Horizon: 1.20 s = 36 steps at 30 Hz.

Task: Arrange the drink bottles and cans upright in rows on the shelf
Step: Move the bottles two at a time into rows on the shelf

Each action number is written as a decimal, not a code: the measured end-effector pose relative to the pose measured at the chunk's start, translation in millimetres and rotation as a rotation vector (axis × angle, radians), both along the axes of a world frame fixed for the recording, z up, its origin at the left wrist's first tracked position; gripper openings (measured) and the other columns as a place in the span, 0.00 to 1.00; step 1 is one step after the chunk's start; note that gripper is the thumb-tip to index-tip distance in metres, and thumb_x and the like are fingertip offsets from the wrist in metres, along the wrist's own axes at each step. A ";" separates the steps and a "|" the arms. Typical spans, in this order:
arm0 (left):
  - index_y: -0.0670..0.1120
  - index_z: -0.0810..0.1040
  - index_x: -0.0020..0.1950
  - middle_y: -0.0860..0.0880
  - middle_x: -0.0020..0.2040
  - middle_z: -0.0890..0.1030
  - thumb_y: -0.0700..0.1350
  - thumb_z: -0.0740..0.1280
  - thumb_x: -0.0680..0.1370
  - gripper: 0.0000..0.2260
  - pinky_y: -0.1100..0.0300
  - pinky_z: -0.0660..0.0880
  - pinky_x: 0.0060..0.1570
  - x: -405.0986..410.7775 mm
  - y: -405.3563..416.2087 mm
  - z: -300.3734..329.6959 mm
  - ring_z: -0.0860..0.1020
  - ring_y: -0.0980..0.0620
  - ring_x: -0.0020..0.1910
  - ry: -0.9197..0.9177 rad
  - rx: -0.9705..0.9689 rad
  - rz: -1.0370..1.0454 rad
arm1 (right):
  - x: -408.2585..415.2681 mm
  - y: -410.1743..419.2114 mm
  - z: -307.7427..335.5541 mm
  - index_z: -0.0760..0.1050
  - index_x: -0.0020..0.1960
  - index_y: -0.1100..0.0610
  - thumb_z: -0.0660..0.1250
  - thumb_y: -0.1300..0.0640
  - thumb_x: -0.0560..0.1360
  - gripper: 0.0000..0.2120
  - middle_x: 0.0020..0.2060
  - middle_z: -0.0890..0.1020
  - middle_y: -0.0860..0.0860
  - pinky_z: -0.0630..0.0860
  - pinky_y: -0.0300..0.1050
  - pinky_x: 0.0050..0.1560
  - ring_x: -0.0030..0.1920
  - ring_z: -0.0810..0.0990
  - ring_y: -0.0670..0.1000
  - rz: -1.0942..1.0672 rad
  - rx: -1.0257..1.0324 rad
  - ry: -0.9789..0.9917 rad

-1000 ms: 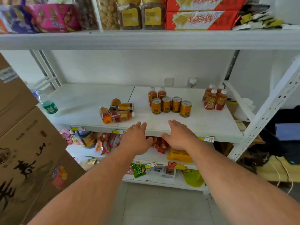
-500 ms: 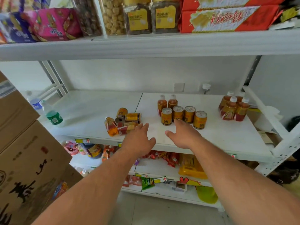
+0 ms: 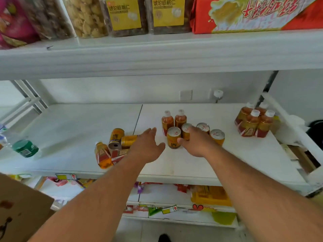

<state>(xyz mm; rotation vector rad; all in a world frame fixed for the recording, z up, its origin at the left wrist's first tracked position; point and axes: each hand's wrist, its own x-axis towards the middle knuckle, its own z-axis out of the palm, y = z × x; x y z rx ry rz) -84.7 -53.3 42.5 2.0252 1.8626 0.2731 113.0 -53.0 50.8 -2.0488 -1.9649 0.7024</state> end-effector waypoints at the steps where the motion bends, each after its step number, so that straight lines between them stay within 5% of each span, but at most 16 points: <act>1: 0.49 0.52 0.80 0.48 0.80 0.55 0.58 0.62 0.79 0.34 0.49 0.60 0.73 -0.3 11.6 -2.3 0.56 0.47 0.77 0.001 0.003 -0.009 | 0.0 8.2 -2.0 0.70 0.68 0.52 0.65 0.38 0.76 0.26 0.58 0.81 0.53 0.80 0.53 0.52 0.52 0.81 0.55 -0.016 0.003 0.007; 8: 0.51 0.52 0.80 0.51 0.80 0.55 0.61 0.62 0.78 0.36 0.48 0.60 0.73 -7.8 90.3 -22.7 0.57 0.48 0.77 -0.025 -0.018 -0.054 | -8.0 59.0 -9.1 0.63 0.77 0.56 0.64 0.39 0.79 0.33 0.72 0.72 0.56 0.69 0.50 0.60 0.69 0.72 0.59 -0.102 -0.011 -0.049; 19: 0.51 0.54 0.80 0.50 0.78 0.60 0.58 0.73 0.73 0.42 0.54 0.60 0.71 -7.4 175.9 -56.3 0.60 0.50 0.76 -0.200 -0.108 -0.106 | 2.2 128.7 -37.4 0.55 0.81 0.51 0.68 0.38 0.76 0.41 0.78 0.64 0.53 0.69 0.57 0.71 0.75 0.67 0.57 -0.192 -0.039 0.021; 23: 0.52 0.59 0.78 0.51 0.76 0.65 0.55 0.76 0.70 0.42 0.52 0.65 0.70 -4.9 192.6 -70.1 0.66 0.50 0.73 -0.230 -0.115 -0.121 | 3.8 148.6 -42.1 0.64 0.77 0.50 0.72 0.43 0.75 0.35 0.72 0.74 0.51 0.74 0.52 0.64 0.68 0.75 0.56 -0.163 -0.073 0.039; 28: 0.52 0.72 0.68 0.54 0.61 0.78 0.46 0.77 0.69 0.29 0.58 0.71 0.59 2.5 201.1 -79.8 0.76 0.52 0.61 -0.324 -0.094 -0.196 | 6.0 169.9 -53.4 0.77 0.59 0.45 0.76 0.41 0.65 0.24 0.53 0.84 0.46 0.80 0.54 0.55 0.52 0.82 0.52 -0.104 -0.134 0.021; 36: 0.54 0.75 0.63 0.57 0.55 0.80 0.46 0.77 0.70 0.23 0.56 0.73 0.57 5.4 198.3 -82.7 0.77 0.54 0.56 -0.411 -0.055 -0.206 | 8.4 164.1 -52.3 0.76 0.66 0.49 0.79 0.46 0.67 0.29 0.59 0.82 0.48 0.77 0.50 0.56 0.55 0.80 0.53 -0.114 -0.036 0.118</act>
